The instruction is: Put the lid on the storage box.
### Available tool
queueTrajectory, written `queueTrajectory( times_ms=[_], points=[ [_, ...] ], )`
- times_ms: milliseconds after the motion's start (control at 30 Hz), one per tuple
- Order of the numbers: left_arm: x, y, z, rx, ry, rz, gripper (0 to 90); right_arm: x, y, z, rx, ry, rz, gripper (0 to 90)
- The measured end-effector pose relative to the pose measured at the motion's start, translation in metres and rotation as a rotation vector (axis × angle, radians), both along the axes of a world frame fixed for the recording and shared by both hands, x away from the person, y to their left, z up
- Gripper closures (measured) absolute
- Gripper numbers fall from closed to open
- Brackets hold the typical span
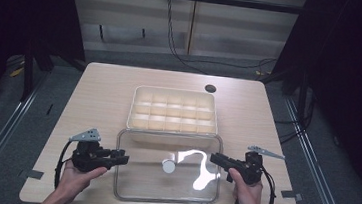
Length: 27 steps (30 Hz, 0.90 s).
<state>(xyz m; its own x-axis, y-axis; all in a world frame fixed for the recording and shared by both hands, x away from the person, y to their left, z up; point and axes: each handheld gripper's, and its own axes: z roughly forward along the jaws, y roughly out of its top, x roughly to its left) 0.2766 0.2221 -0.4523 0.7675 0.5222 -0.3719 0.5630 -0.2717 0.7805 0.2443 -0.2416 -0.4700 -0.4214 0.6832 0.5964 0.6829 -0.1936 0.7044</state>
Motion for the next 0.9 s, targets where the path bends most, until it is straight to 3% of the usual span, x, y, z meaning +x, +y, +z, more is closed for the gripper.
queueTrajectory(
  times_ms=[267, 633, 900],
  points=[
    [0.0, 0.002, 0.008, -0.024, -0.01, 0.003, 69.1, -0.001, 0.0, 0.007, 0.008, -0.021, -0.009, 67.7],
    [0.0, 0.004, 0.016, -0.02, -0.044, 0.016, 70.3, -0.002, 0.004, 0.016, -0.027, -0.046, -0.013, 66.6],
    [0.002, 0.007, 0.023, -0.041, -0.042, 0.026, 71.6, 0.0, 0.007, 0.022, -0.03, -0.062, -0.014, 66.3]
  ],
)
